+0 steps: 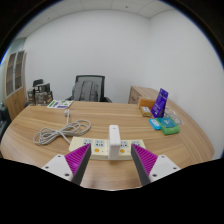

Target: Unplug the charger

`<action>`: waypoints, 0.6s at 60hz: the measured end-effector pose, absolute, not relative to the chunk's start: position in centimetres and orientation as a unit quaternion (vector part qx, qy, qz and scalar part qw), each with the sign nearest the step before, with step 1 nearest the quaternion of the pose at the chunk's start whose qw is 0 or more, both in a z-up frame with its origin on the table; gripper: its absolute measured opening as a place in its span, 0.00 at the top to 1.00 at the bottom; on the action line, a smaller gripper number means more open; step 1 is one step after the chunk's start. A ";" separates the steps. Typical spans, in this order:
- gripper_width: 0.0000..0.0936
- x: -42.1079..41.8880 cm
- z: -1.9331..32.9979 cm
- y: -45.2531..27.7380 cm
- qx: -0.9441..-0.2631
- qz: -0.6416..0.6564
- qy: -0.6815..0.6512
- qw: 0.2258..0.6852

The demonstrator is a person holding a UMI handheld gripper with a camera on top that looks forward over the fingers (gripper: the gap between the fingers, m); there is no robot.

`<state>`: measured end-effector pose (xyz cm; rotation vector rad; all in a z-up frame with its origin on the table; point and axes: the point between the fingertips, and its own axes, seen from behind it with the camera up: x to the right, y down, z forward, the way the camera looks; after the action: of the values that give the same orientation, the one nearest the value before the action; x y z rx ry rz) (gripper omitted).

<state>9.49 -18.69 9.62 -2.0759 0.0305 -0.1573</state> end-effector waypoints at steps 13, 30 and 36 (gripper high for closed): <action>0.52 11.4 4.6 -12.2 -0.873 -0.050 0.027 0.485; 0.83 11.1 5.3 -11.2 -0.876 -0.025 0.033 0.480; 0.84 11.1 5.7 -11.1 -0.884 -0.011 0.048 0.465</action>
<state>11.14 -11.07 5.67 -2.1714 0.1177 -0.0279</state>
